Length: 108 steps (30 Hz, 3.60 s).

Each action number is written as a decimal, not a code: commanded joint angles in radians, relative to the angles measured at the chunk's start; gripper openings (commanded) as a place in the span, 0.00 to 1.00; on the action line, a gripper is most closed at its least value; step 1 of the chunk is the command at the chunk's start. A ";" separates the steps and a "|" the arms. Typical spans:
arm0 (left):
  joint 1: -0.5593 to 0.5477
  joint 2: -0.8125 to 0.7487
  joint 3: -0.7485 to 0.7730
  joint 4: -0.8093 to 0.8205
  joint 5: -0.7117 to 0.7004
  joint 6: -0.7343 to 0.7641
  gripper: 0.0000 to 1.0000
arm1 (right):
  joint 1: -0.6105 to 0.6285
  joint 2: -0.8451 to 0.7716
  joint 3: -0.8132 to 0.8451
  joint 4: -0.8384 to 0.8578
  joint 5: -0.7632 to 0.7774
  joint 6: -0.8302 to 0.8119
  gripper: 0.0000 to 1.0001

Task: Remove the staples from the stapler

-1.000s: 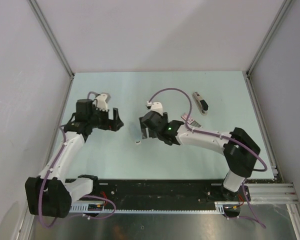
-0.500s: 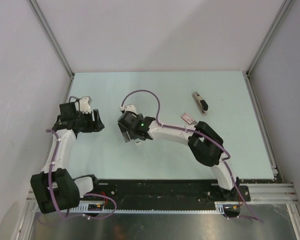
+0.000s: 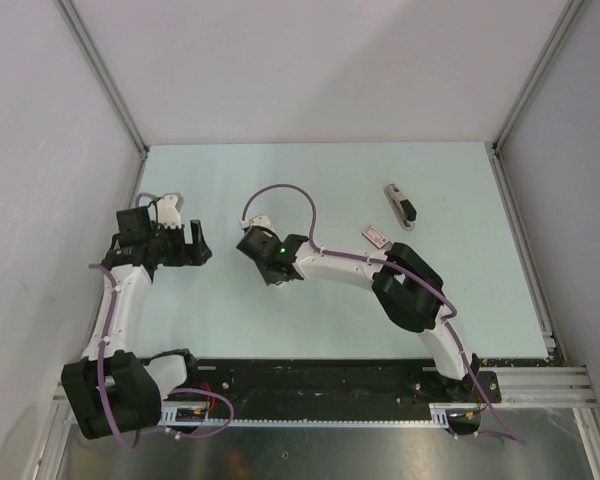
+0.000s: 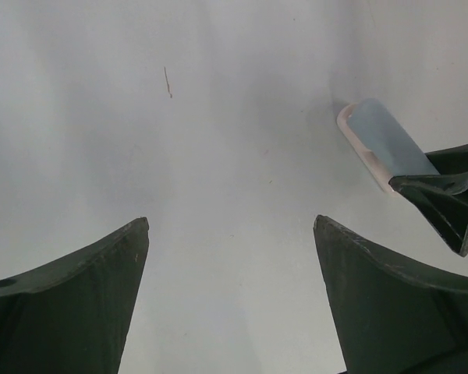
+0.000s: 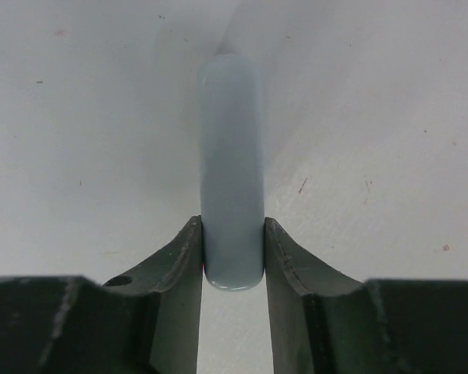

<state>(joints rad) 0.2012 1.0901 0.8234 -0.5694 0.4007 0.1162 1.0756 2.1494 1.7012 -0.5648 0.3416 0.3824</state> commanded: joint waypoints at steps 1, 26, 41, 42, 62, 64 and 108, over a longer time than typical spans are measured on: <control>0.004 -0.016 -0.006 -0.002 -0.006 0.077 0.90 | -0.009 0.004 0.035 0.009 -0.022 -0.006 0.21; -0.177 -0.049 -0.091 -0.005 0.398 0.397 0.99 | -0.054 -0.362 -0.263 0.528 -0.086 0.452 0.00; -0.184 0.086 -0.013 0.001 0.434 0.456 0.97 | -0.016 -0.373 -0.297 0.612 -0.112 0.539 0.00; -0.183 0.092 -0.008 0.002 0.437 0.453 0.97 | -0.014 -0.371 -0.297 0.613 -0.114 0.541 0.00; -0.150 0.083 -0.004 0.003 0.486 0.522 0.34 | 0.005 -0.373 -0.314 0.593 -0.139 0.558 0.00; -0.149 0.084 -0.005 0.002 0.479 0.531 0.29 | 0.008 -0.374 -0.318 0.598 -0.148 0.554 0.00; -0.419 -0.302 -0.505 0.527 -0.239 1.261 0.00 | -0.016 -0.404 -0.538 0.711 -0.370 0.214 0.00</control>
<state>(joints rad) -0.1875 0.8234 0.3435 -0.1726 0.2333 1.2602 1.0687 1.7451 1.1587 0.0792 -0.0219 0.6014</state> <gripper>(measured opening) 0.124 0.361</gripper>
